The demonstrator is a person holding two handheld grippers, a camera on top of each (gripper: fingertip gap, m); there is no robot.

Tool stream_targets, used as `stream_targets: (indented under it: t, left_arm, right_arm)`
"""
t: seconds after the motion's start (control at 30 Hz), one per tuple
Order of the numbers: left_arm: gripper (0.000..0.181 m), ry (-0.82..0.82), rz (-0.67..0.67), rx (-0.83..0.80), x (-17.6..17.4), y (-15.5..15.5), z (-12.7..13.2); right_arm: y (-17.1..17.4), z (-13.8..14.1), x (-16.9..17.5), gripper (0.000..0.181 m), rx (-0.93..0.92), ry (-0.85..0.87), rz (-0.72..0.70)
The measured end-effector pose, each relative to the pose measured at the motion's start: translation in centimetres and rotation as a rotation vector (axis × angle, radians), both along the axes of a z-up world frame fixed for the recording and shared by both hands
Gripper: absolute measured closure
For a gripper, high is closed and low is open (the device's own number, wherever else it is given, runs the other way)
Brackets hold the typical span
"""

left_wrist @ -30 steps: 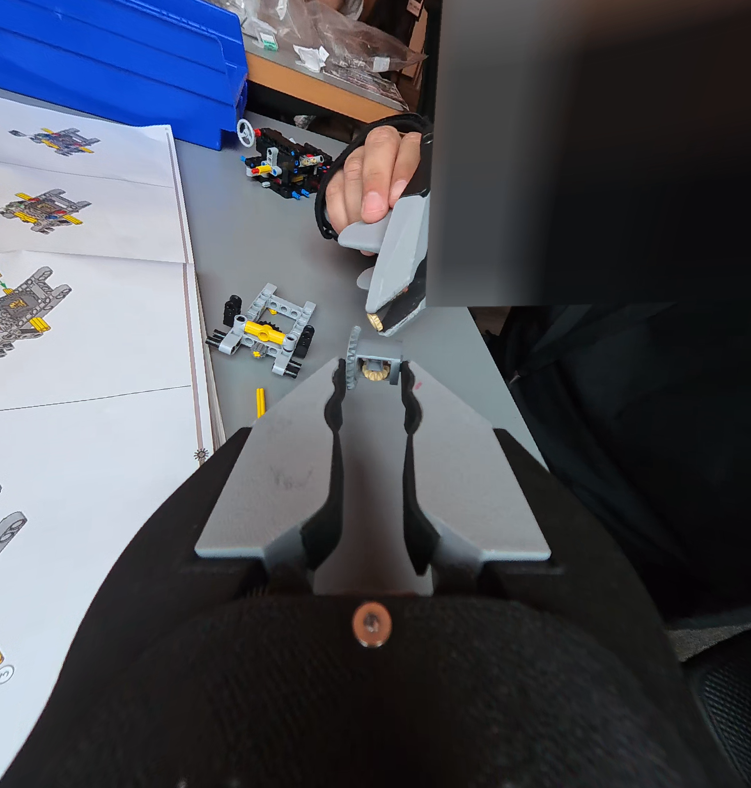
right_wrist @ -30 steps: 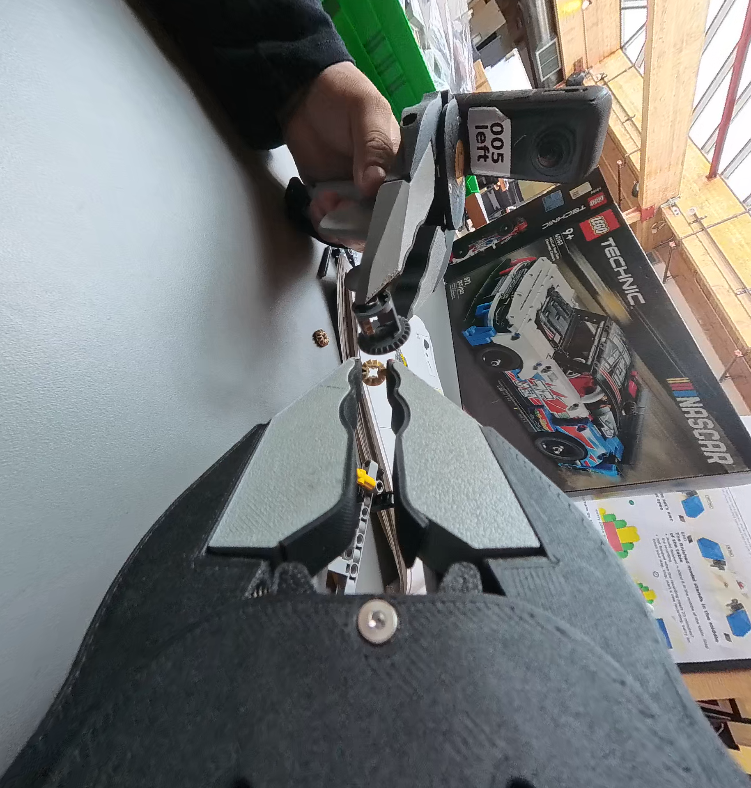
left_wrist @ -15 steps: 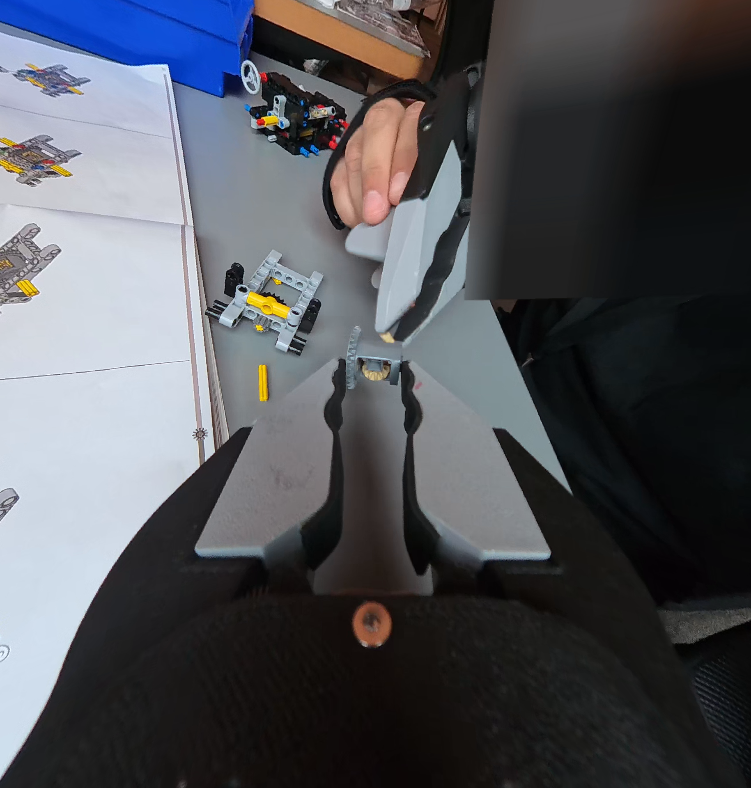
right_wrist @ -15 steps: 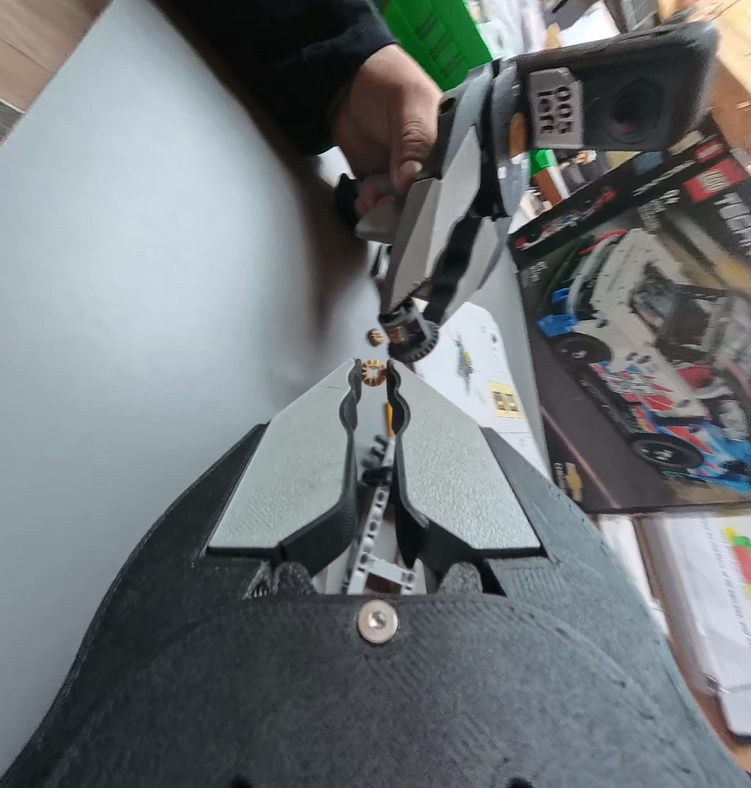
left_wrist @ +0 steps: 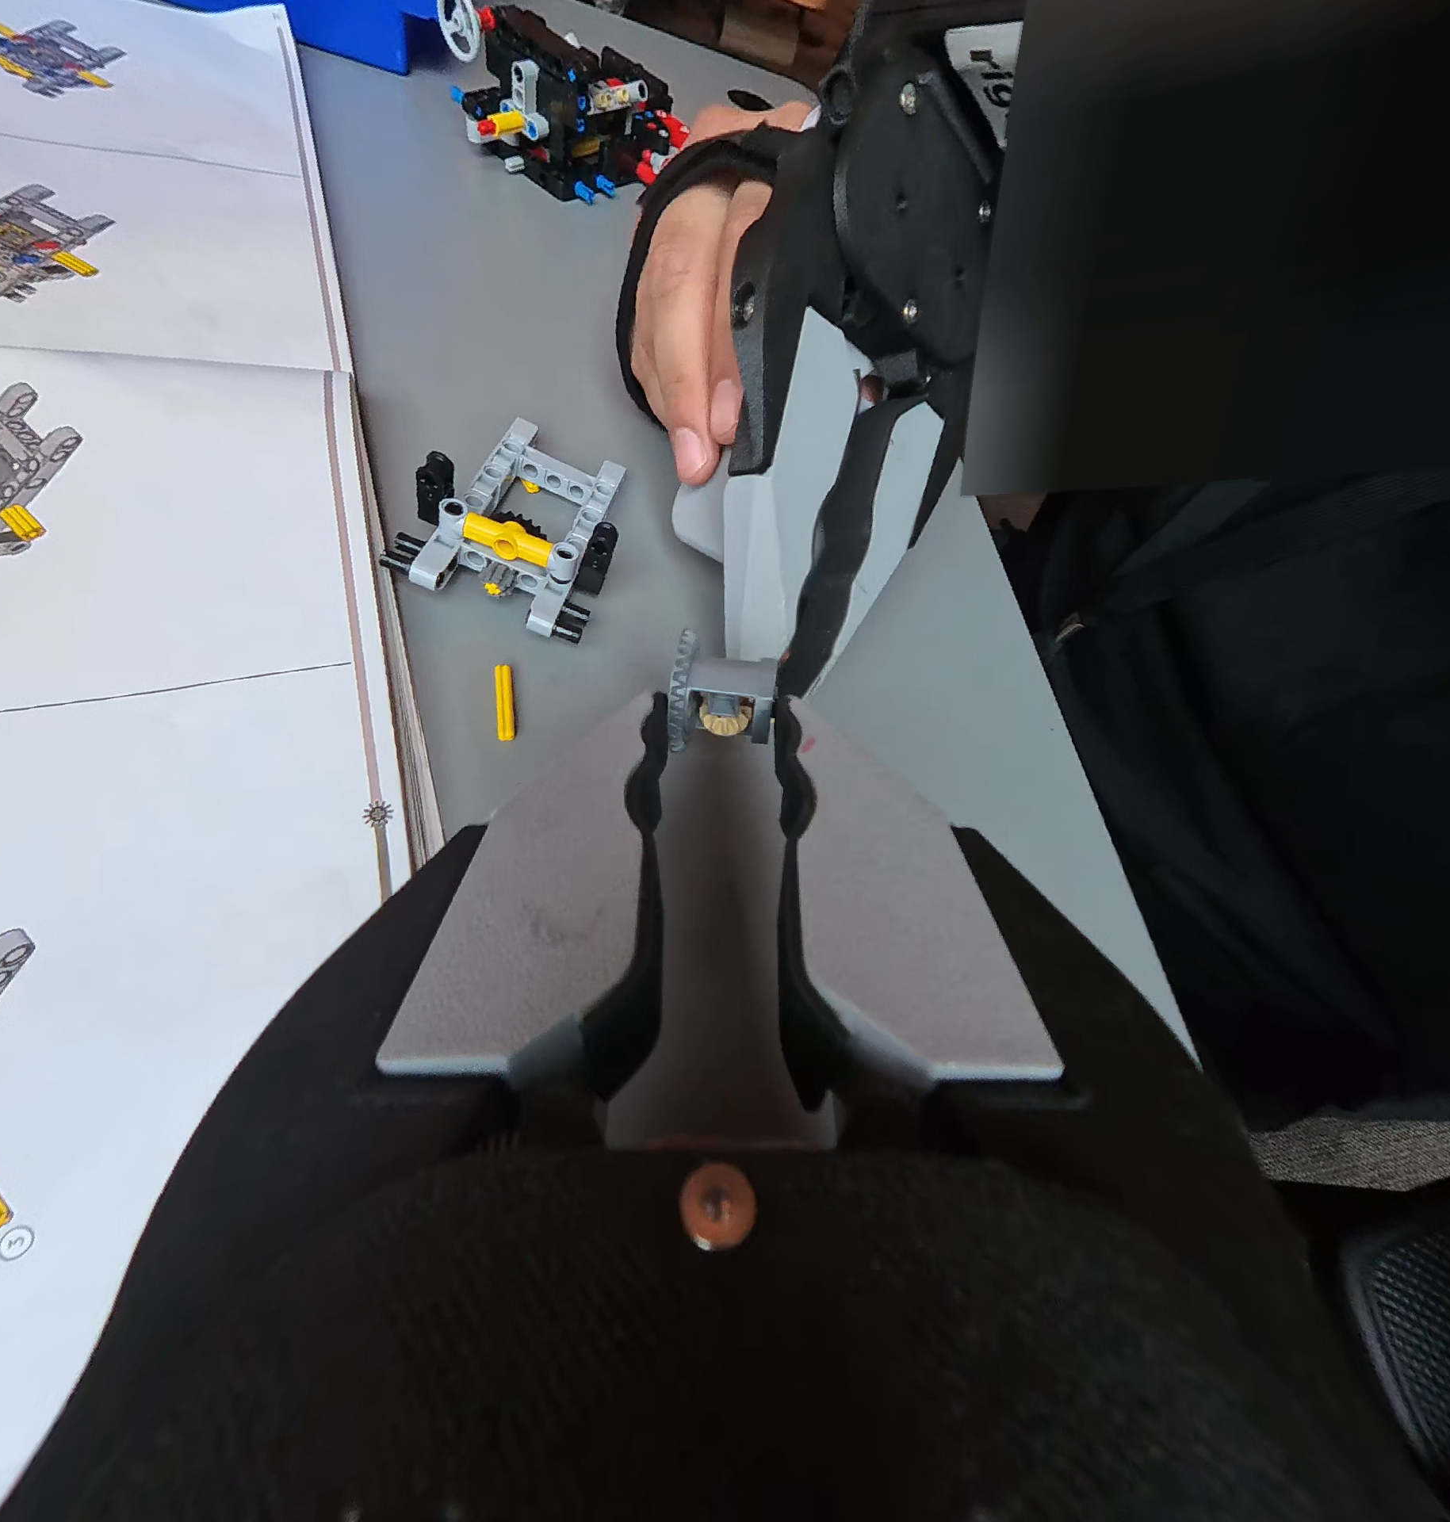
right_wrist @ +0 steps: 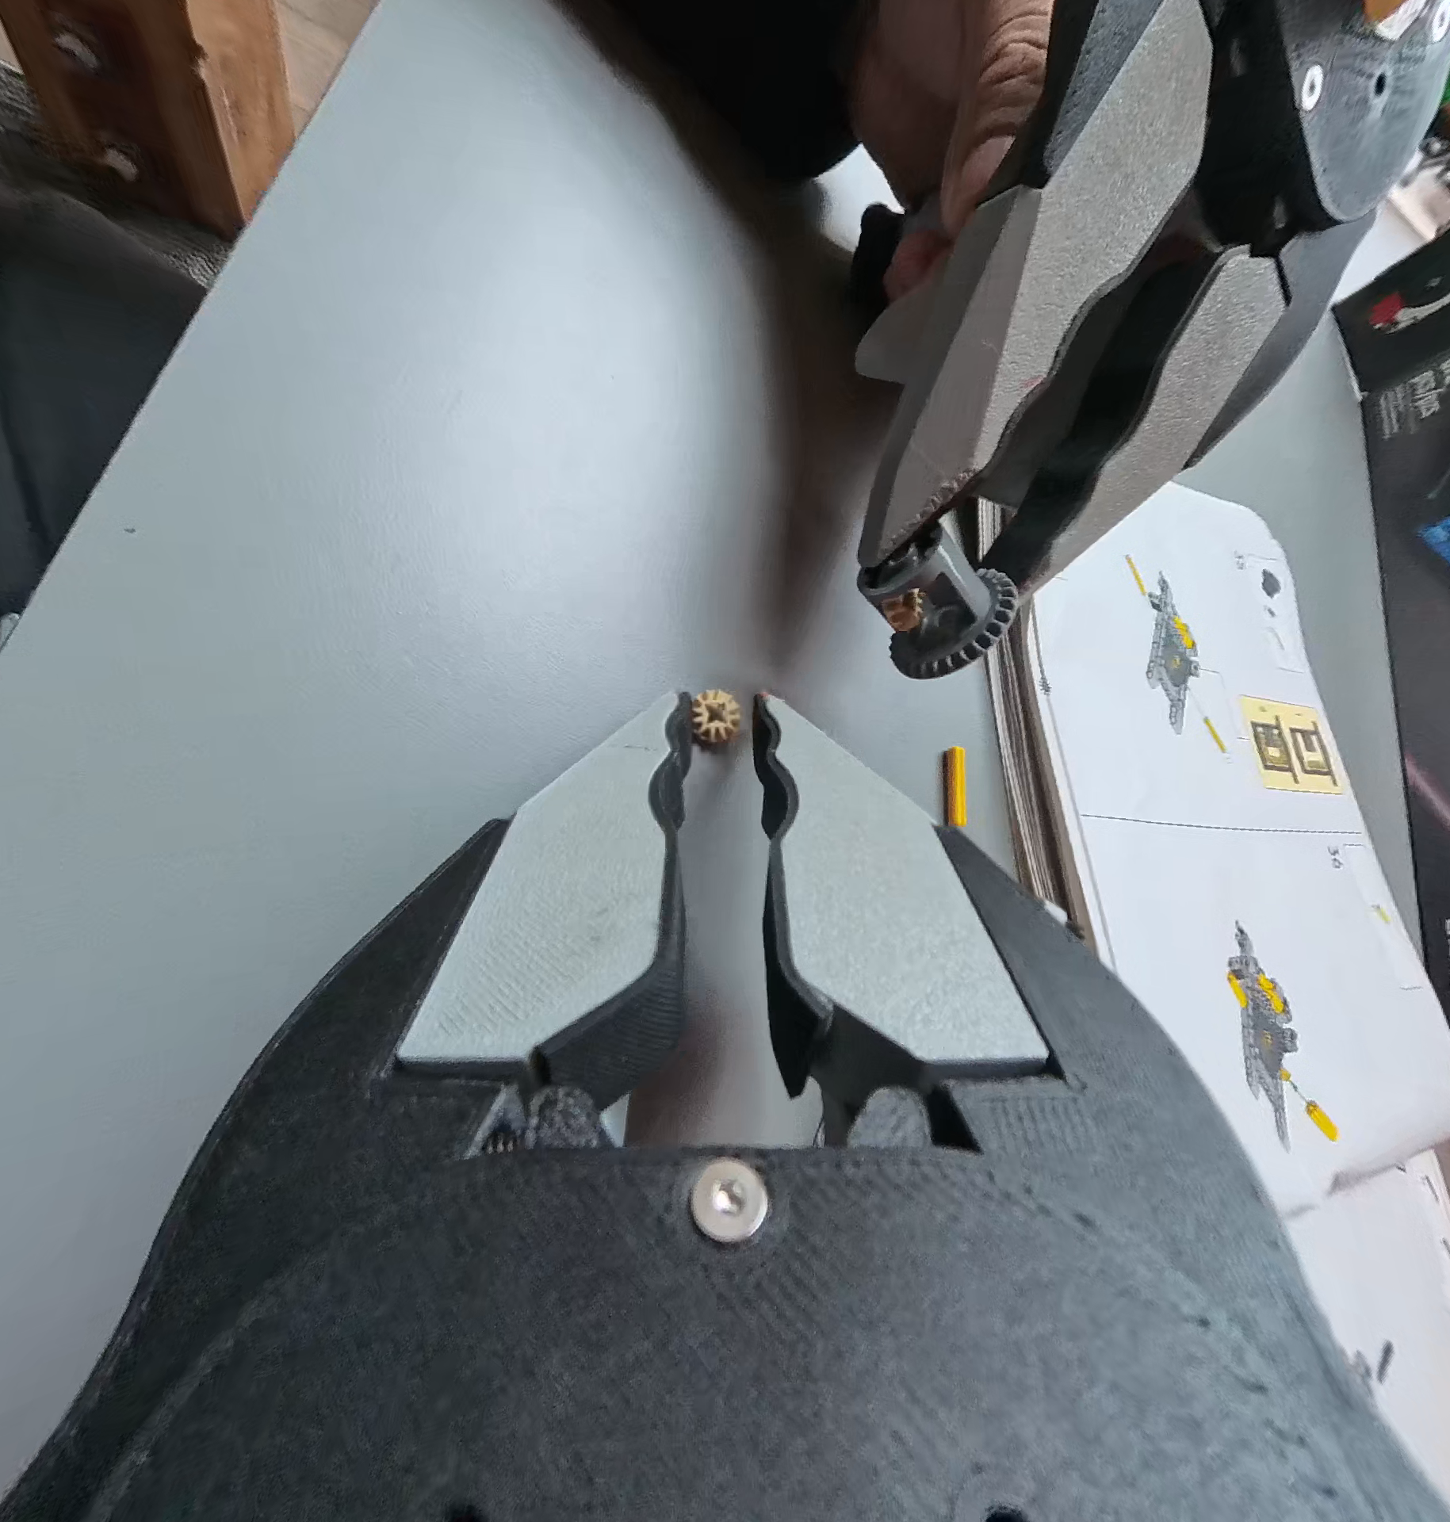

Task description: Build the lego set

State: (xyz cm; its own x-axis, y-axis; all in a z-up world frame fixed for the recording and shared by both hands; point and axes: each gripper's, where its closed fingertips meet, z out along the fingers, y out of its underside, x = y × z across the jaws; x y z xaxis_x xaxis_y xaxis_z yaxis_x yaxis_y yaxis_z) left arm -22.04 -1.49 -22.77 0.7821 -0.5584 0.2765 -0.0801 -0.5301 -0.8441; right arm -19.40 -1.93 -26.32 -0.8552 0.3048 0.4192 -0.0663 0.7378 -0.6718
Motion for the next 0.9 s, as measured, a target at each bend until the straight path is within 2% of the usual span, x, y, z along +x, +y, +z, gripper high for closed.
stream_targets:
  t: [0.23,0.73,0.9]
  left_arm:
    - [0.159,-0.006,0.003,-0.001,-0.1,0.0,0.0]
    - [0.159,-0.012,0.014,0.002,-0.4,0.0,0.1]
    - [0.159,-0.022,-0.022,0.022,-0.1,-0.4,0.4]
  right_arm:
    - [-0.1,0.0,0.1,0.171,0.002,0.003,0.007]
    - [-0.5,0.9,0.5,0.163,-0.065,0.002,0.038]
    - [-0.5,2.2,0.5,0.162,-0.112,0.042,0.047]
